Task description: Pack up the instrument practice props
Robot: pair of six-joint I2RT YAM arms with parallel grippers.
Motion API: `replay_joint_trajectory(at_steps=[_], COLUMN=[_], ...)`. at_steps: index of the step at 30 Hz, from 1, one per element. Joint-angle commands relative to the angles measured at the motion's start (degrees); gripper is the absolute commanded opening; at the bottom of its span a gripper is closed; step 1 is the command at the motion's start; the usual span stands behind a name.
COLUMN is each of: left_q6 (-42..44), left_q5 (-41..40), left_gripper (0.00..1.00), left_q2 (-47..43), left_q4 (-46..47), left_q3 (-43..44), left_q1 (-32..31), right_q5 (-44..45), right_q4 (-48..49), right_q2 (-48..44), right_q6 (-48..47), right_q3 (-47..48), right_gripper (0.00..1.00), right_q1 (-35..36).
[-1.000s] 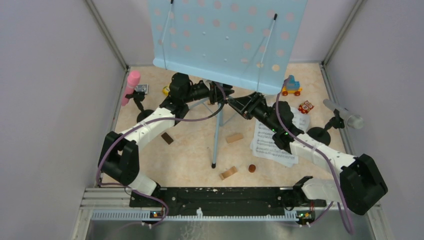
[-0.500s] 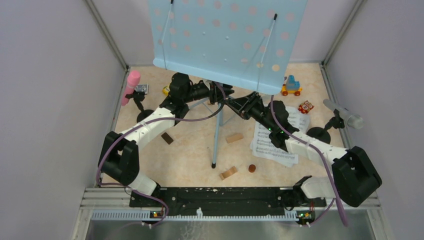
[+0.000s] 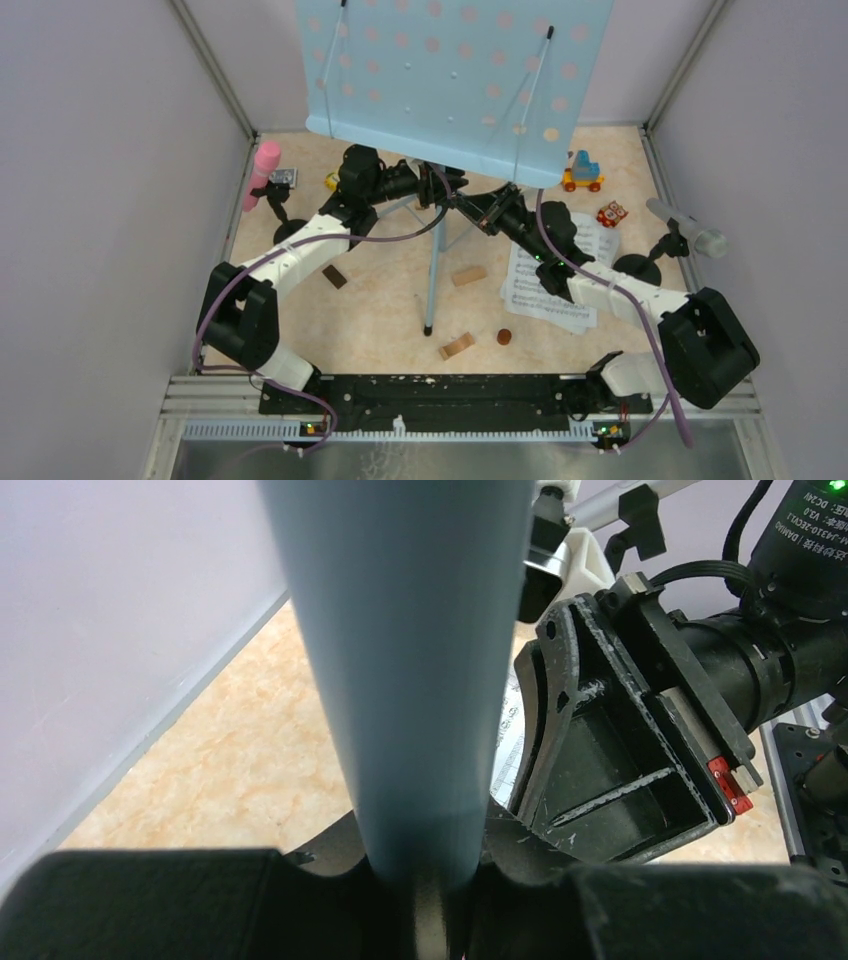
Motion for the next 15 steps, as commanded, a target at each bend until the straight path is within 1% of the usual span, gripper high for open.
replay_joint_trajectory(at_steps=[1, 3, 6, 8, 9, 10, 12, 13, 14, 15], left_q6=[1.20, 1.16, 1.16, 1.12, 1.07, 1.11, 1.03, 0.98, 0.97, 0.97], left_q5=[-1.32, -1.23, -1.23, -1.19, -1.16, -1.05, -1.02, -0.97, -0.94, -0.95], left_gripper=[0.03, 0.03, 0.03, 0.03, 0.03, 0.03, 0.03, 0.03, 0.03, 0.03], left_q2=[4.14, 4.13, 4.21, 4.30, 4.34, 4.44, 4.54, 4.62, 4.75, 4.72], left_q4=[-10.61, -10.61, -10.59, -10.59, -10.55, -10.59, -10.61, -10.61, -10.61, -10.55], left_q3=[-1.23, -1.25, -1.20, -1.19, -1.14, -1.13, -1.10, -1.10, -1.07, -1.02], left_q1=[0.19, 0.19, 0.23, 0.20, 0.19, 0.23, 0.19, 0.24, 0.20, 0.19], right_q5=[1.74, 0.12, -3.38, -7.80, -11.49, -16.36, -24.64, -24.90, -24.22, -21.76], right_q4=[5.28, 10.76, 20.35, 23.79, 23.70, 22.20, 13.09, 5.67, -1.88, -12.01], right_q2=[0.62, 0.64, 0.50, 0.38, 0.53, 0.57, -0.12, -0.97, -1.68, -2.03], right_q6=[-12.41, -21.46, -39.08, -50.91, -57.02, -63.61, -80.90, -90.63, -99.81, -108.89], right_q3=[0.71, -0.53, -3.77, -5.19, -5.07, -4.53, -2.49, -1.38, -0.10, 1.15], right_gripper=[0.00, 0.00, 0.00, 0.00, 0.00, 0.00, 0.00, 0.00, 0.03, 0.05], right_q1=[-0.26, -0.02, 1.20, 2.21, 2.56, 2.93, 4.78, 6.43, 8.17, 10.07])
